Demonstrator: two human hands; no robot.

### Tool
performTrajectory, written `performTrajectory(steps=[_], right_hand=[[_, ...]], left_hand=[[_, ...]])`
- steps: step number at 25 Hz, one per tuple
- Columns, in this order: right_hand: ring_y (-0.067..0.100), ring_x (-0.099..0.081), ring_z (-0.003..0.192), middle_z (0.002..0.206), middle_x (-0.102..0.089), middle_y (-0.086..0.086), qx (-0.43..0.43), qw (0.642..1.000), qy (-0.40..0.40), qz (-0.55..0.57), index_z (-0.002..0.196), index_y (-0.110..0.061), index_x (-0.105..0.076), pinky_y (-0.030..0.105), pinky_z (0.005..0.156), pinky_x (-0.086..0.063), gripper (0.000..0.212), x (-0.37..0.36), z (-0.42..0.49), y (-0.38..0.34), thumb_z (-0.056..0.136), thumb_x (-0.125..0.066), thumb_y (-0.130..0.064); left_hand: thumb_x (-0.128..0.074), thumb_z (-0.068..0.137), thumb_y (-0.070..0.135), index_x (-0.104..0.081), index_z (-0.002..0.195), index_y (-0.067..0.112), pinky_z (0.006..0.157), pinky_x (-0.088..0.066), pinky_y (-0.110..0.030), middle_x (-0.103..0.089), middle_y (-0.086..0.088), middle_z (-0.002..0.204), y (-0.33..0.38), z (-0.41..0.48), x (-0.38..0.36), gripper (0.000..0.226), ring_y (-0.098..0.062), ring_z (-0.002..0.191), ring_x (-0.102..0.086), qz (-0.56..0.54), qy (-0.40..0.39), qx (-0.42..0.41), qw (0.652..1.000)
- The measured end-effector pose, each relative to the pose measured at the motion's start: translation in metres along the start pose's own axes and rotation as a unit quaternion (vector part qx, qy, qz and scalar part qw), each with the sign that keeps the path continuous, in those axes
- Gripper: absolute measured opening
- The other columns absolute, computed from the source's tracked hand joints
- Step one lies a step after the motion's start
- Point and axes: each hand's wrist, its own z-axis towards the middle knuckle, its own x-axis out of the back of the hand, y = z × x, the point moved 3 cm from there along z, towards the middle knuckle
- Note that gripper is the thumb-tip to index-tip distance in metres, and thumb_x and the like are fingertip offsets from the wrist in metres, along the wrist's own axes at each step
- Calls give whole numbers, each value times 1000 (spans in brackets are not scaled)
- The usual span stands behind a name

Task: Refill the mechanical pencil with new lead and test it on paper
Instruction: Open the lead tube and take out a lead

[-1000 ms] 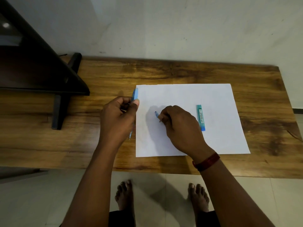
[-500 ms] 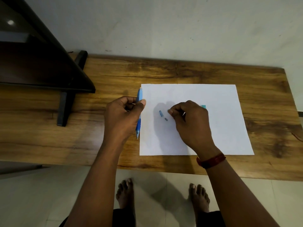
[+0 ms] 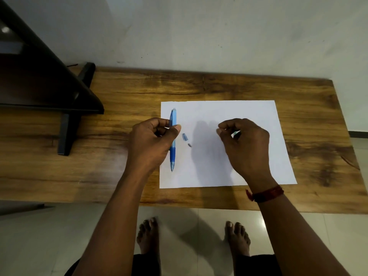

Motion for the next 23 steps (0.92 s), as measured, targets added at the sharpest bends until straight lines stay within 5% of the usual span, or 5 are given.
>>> performTrajectory(steps=[4,11,15,20,23], right_hand=[[2,-53,58,92,-74,1,-20,998,43,-30,92,-15,-75,14,65,-43,8,23,-3,22,85,-71,-16],[9,-52,57,84,-74,6,2,994,82,-66,92,-9,-75,15,60,-40,9,55,-21,46,83,-73,-10],[11,-54,58,81,-74,5,12,996,66,-65,91,-10,-75,25,61,-49,9,62,-30,52,82,-74,-11],[6,-57,65,86,-76,4,-20,997,61,-48,90,-13,-76,11,63,-39,13,55,-19,41,84,-73,-23],[8,-60,74,97,-75,3,-75,994,7,-73,98,-15,-75,20,72,-49,25,36,-21,41,86,-68,-35]], left_hand=[[-68,84,31,-69,89,26,55,-53,-17,-73,5,79,11,-5,-22,7,-11,69,-70,-49,-55,-3,997],[-71,81,25,-70,92,15,61,-59,-26,-75,-2,81,26,-19,-60,15,-18,69,-72,-152,-72,31,985],[-72,79,27,-70,94,14,63,-60,-27,-75,-3,82,28,-24,-70,20,-17,67,-72,-128,-73,33,989],[-69,81,31,-70,97,17,63,-58,-23,-73,1,83,23,-31,-79,21,-13,68,-71,-69,-71,20,995],[-69,81,34,-68,95,23,62,-58,-20,-73,4,82,19,-29,-80,18,-8,67,-70,-52,-45,21,997]])
